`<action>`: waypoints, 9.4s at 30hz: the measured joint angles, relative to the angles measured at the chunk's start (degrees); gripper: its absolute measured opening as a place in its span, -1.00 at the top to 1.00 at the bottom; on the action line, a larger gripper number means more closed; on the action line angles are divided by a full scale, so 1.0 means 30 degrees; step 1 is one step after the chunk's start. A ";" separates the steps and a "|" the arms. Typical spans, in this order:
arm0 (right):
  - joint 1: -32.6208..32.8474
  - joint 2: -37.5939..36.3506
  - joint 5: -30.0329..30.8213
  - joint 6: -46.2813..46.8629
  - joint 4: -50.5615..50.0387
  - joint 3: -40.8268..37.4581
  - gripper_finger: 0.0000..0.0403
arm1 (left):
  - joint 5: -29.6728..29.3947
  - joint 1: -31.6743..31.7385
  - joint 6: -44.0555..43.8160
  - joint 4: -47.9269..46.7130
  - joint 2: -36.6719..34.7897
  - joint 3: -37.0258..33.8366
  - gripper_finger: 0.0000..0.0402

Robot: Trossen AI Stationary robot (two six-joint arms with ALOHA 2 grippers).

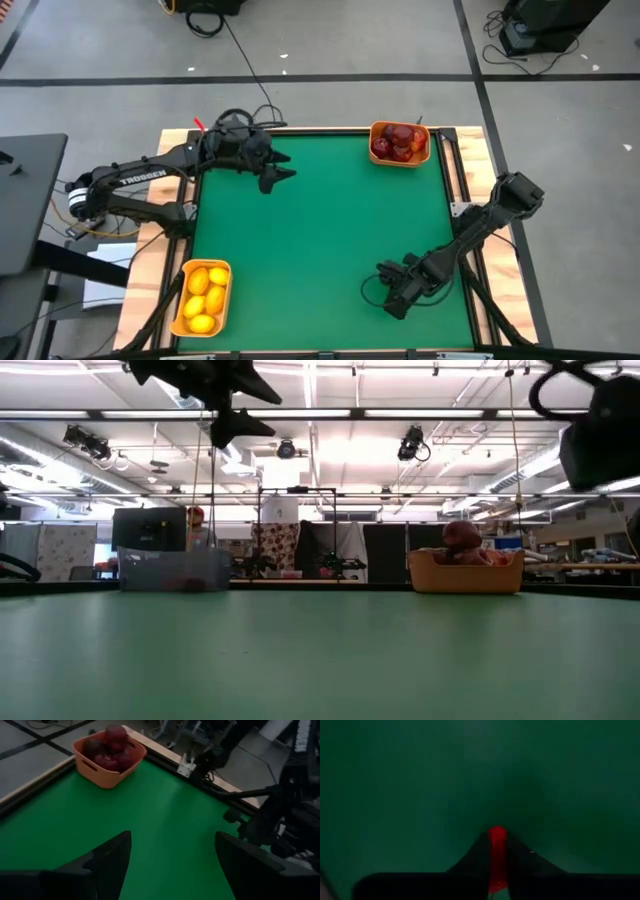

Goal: Sort produce into baskets
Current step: Put the red chili pepper into the black bin, then return to Home Position

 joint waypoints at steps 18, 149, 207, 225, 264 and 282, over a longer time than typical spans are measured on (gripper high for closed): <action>-0.9990 -0.4991 0.7876 -1.7227 0.7334 0.4654 0.85 | 0.4214 -0.1638 -0.7414 1.0540 0.1069 0.0022 -0.46; -1.1636 -1.0949 0.1078 -1.9586 0.9016 0.1889 0.98 | 0.2189 0.7618 0.1998 -0.1989 -1.3415 -0.3111 0.74; -1.4700 -2.6650 -0.3685 -1.7240 1.1520 -1.4336 0.97 | 0.0182 -0.0849 -0.1995 1.1988 -1.7389 -1.8370 1.00; -1.7836 -2.9585 -0.4854 -1.6310 0.9947 -1.4329 0.97 | 0.0521 -0.2949 0.2294 0.3293 -1.8282 -1.4436 1.00; -2.3150 -3.1509 -0.8871 -1.7641 1.1999 -1.6412 0.92 | -0.0304 -0.2942 0.5409 0.6997 -2.1400 -1.8484 0.96; -2.2967 -3.0620 -0.7572 -1.6948 1.1044 -1.6408 0.89 | -0.1119 -0.2942 0.4001 0.7128 -2.1381 -1.8491 0.95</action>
